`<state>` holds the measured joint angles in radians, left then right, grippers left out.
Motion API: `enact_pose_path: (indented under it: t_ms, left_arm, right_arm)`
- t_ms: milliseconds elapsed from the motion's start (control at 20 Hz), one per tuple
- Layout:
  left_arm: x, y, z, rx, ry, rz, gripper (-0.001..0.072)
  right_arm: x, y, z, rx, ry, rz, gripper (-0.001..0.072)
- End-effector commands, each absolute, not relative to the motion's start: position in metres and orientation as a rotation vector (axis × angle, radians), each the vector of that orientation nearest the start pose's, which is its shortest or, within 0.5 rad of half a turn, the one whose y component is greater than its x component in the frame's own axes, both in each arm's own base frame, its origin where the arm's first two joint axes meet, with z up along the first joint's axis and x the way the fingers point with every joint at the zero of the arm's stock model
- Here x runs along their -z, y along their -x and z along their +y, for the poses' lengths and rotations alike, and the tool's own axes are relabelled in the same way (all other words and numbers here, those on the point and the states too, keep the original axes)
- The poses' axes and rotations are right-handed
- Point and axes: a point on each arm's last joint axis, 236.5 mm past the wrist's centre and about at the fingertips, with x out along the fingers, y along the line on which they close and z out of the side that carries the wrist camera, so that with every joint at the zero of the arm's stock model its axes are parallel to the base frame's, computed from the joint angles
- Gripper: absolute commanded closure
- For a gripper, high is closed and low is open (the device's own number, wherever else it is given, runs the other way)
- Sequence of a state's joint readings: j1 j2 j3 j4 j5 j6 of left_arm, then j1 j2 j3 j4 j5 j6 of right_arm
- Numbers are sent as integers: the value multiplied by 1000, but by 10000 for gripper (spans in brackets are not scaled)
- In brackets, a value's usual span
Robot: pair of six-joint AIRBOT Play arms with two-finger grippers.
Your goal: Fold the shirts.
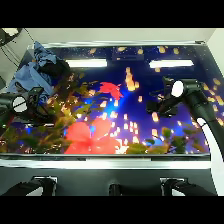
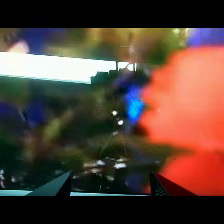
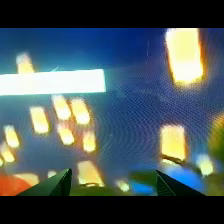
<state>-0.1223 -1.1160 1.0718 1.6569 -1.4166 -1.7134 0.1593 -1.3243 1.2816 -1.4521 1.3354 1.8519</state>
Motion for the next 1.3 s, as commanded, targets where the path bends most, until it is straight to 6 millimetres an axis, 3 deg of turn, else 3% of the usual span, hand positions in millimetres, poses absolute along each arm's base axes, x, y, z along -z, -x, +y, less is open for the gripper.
enact_pose_path:
  t_ms: [0,200,500,550,600,650,700,850,1000,1150,1250]
  left_arm:
    - [-22,-307,-18,-58,-41,1415,133]
    - [-21,-329,-21,-46,-36,1339,133]
    - [-25,-351,-40,9,35,1249,133]
    - [-31,-367,-43,19,47,1177,130]
    - [-43,-387,-45,28,53,1081,54]
    - [-58,-407,-43,24,54,998,34]
    - [-71,-425,-33,3,58,952,34]
    - [-95,-458,40,-157,132,1011,34]
    - [-107,-457,142,-361,263,1102,34]
    - [-92,-435,221,-557,460,1103,34]
    - [-66,-423,242,-603,608,1126,34]
  right_arm:
    - [-26,-372,87,-19,-234,1367,103]
    - [-32,-395,87,-30,-229,1270,101]
    - [-31,-396,80,-95,-85,1258,102]
    - [-30,-397,76,-87,-64,1255,101]
    - [-31,-398,74,-87,-48,1248,98]
    - [-31,-399,73,-90,-37,1246,79]
    - [-31,-399,73,-90,-37,1245,12]
    - [-31,-399,74,-93,-42,1244,18]
    - [-28,-391,73,-91,-38,1280,18]
    - [-28,-390,74,-94,-43,1284,18]
    - [-28,-390,77,-102,-56,1286,18]
